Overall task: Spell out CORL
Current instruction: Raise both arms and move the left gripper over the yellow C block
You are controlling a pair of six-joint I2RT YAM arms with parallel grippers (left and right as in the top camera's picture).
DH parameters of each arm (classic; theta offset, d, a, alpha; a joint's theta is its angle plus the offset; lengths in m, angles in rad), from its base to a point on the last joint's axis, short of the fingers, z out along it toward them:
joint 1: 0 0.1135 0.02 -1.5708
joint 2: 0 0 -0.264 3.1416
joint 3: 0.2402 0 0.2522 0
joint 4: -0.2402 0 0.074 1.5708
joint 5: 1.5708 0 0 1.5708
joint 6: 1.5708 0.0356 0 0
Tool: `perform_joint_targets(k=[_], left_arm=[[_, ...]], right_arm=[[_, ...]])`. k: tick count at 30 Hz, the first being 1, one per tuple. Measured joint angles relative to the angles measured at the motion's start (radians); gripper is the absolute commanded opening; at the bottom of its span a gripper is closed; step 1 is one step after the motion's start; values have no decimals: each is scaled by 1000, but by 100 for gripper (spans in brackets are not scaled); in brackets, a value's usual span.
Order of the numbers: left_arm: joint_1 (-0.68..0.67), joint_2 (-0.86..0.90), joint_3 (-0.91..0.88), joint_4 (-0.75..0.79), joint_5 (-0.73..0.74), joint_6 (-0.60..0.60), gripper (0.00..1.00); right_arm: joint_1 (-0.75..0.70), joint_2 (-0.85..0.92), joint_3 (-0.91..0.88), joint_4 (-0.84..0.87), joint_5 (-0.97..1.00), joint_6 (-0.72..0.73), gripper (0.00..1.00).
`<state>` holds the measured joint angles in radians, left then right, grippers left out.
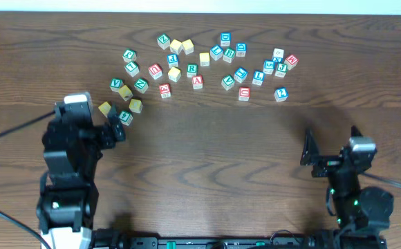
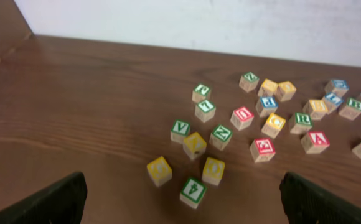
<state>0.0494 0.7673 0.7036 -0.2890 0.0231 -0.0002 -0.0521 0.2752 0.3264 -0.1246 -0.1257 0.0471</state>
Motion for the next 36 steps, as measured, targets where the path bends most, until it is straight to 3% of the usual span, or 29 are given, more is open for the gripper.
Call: perform_joint_targets(k=[5, 12, 20, 26, 36], left_arm=[[0, 104, 141, -96, 48, 0, 98], [0, 314, 423, -366, 106, 0, 98], [0, 568, 768, -664, 114, 0, 98], [0, 738, 966, -857, 121, 0, 98], [0, 849, 985, -855, 125, 0, 98]], right_arm=[[0, 186, 179, -87, -35, 0, 99], [0, 554, 572, -448, -88, -3, 99], [0, 894, 953, -702, -204, -3, 99], [0, 1090, 1091, -802, -249, -3, 99], [0, 1218, 1099, -790, -233, -3, 99]])
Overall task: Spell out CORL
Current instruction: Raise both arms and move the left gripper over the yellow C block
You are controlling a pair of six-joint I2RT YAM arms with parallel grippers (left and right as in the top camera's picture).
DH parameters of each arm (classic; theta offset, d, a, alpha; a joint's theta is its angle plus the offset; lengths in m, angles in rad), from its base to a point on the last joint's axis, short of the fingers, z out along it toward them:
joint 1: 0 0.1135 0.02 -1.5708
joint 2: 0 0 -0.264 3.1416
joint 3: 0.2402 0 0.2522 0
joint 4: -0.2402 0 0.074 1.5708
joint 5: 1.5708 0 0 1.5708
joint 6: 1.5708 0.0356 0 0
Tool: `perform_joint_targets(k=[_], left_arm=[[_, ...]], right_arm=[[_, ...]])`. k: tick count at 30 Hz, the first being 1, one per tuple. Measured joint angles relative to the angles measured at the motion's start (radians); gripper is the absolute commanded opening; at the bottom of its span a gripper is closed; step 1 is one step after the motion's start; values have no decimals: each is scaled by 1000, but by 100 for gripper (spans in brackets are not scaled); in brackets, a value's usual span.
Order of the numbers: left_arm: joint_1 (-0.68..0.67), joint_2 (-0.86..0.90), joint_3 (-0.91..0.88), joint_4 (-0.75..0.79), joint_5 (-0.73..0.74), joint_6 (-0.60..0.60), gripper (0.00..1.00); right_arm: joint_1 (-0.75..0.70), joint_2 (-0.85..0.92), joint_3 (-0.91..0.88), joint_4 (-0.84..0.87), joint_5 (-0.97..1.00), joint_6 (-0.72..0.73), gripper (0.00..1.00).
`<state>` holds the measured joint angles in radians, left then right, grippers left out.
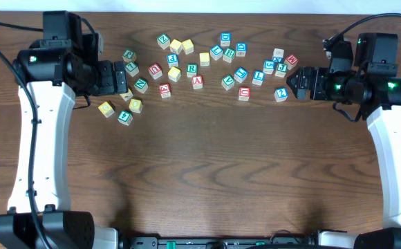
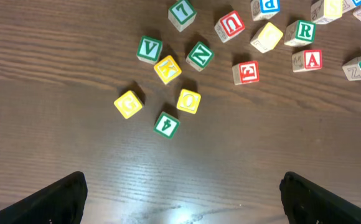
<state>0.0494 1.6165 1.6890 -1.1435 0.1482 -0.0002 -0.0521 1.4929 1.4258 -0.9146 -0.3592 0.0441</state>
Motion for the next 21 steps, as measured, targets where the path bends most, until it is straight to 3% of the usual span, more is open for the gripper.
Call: perform_joint_targets(k=[12, 21], left_arm=[[-6, 9, 0, 3, 0, -3, 98], [-87, 9, 0, 19, 0, -4, 98]], right_arm=[[14, 6, 0, 18, 2, 0, 97], [66, 6, 0, 32, 12, 0, 94]])
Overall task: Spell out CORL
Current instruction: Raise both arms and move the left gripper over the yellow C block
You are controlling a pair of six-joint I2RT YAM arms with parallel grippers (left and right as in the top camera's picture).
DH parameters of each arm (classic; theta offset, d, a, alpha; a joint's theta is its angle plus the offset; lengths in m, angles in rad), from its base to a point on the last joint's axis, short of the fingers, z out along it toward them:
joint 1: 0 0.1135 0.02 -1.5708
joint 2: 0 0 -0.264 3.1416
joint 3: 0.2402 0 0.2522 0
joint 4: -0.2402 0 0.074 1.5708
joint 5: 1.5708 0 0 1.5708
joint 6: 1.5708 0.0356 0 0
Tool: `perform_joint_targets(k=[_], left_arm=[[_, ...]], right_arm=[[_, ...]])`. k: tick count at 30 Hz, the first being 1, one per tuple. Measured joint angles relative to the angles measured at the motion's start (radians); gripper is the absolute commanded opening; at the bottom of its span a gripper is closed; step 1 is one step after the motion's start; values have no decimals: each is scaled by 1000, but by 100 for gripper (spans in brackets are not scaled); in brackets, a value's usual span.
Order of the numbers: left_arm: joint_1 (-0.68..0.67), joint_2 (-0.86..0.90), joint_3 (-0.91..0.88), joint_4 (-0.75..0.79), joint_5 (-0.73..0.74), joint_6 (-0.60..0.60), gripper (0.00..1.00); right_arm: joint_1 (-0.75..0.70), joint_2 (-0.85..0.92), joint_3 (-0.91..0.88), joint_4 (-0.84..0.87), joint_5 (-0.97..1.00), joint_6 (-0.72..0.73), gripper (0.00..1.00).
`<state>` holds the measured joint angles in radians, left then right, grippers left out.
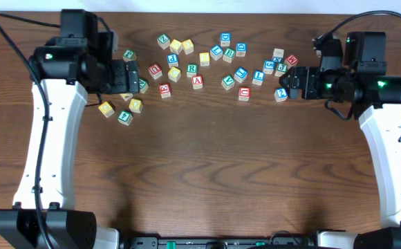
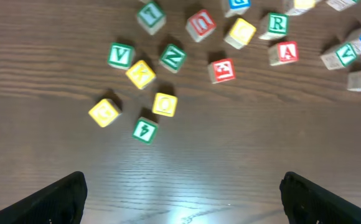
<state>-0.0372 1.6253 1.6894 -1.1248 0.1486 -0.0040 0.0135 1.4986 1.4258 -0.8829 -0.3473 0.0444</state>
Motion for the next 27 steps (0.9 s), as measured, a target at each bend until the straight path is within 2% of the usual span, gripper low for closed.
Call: perform_joint_targets(k=[12, 16, 22, 27], left_arm=[[-86, 11, 0, 81, 2, -114, 98], [-125, 69, 0, 150, 2, -143, 98], [-178, 205, 1, 294, 3, -118, 98], [-183, 367, 66, 315, 3, -38, 100]], right_arm=[[85, 0, 0, 8, 38, 51, 91], [91, 1, 0, 5, 75, 68, 93], [91, 39, 2, 7, 98, 80, 94], [91, 83, 2, 8, 102, 82, 94]])
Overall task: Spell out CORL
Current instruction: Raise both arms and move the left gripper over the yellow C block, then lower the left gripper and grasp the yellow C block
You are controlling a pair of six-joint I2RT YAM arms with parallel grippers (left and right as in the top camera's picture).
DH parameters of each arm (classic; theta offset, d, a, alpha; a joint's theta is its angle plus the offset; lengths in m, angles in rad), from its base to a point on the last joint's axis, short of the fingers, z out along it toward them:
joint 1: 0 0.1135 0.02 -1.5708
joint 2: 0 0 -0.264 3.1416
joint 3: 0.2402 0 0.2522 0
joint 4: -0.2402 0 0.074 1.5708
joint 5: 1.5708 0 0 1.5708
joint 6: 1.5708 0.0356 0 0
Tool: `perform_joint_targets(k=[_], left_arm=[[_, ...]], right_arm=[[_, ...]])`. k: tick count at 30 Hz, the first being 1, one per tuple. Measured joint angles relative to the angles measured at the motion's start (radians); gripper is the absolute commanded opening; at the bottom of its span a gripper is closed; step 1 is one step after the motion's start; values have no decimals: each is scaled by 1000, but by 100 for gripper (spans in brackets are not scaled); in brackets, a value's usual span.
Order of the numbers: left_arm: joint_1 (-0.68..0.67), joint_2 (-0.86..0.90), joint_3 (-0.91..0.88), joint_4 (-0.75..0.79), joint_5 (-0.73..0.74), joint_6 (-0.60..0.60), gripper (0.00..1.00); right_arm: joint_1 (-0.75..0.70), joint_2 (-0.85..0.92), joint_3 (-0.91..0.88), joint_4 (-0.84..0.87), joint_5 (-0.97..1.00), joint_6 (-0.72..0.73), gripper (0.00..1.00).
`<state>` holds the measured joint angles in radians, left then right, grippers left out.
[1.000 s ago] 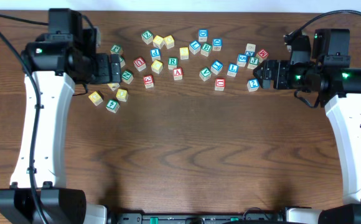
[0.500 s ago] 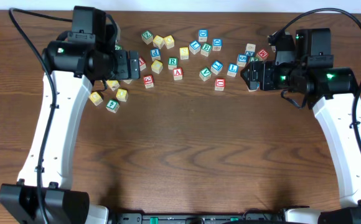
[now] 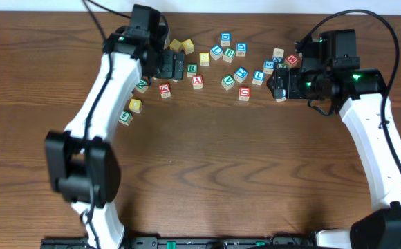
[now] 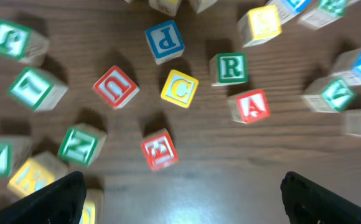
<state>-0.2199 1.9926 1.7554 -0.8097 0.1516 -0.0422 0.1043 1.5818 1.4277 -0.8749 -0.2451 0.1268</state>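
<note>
Lettered wooden blocks lie scattered across the far part of the table. The left wrist view looks straight down on the yellow C block [image 4: 179, 89], with the green R block [image 4: 231, 68] just right of it. My left gripper [image 4: 180, 208] hangs open above them and holds nothing. From overhead, the left gripper [image 3: 173, 67] covers the C, while the R block [image 3: 191, 68] shows beside it. A yellow O block [image 3: 135, 105] lies further left. The blue L block [image 3: 258, 76] sits close to my right gripper [image 3: 276, 79], which is open and empty over the right-hand cluster.
Round the C lie a red A [image 4: 253, 106], a blue P [image 4: 165, 40], a red U [image 4: 115, 87], a red E [image 4: 159, 150] and a green Z [image 4: 79, 145]. A green 4 block [image 3: 124, 117] lies alone at the left. The wooden table [image 3: 207, 173] stretches towards me.
My left gripper has moved right and further back, from over the yellow O and green 4 to over the C, R and A. The right gripper has shifted slightly left. No block was taken.
Both arms were low at the near edge, grippers open. Then they were raised over the outer ends of the block field, the left looking down on the O, K and 4. By now each has moved inward over the blocks, both still empty.
</note>
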Motion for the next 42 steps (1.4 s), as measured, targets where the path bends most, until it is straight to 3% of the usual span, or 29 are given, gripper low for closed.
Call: perform_joint_targets(k=[9, 14, 18, 29, 34, 42], left_arm=[[-2, 192, 48, 96, 0, 223, 89], [-5, 232, 48, 187, 0, 285, 81], [-6, 251, 50, 251, -1, 306, 71], [-5, 328, 51, 282, 0, 332, 68], [-5, 328, 51, 283, 0, 336, 55], [-5, 328, 51, 283, 0, 338, 41]], right_arm=[[0, 40, 0, -6, 3, 3, 94], [0, 40, 0, -5, 3, 3, 95], [0, 40, 0, -5, 6, 3, 95], [0, 40, 0, -6, 45, 3, 96], [0, 40, 0, -6, 51, 3, 97], [0, 40, 0, -6, 56, 3, 97]])
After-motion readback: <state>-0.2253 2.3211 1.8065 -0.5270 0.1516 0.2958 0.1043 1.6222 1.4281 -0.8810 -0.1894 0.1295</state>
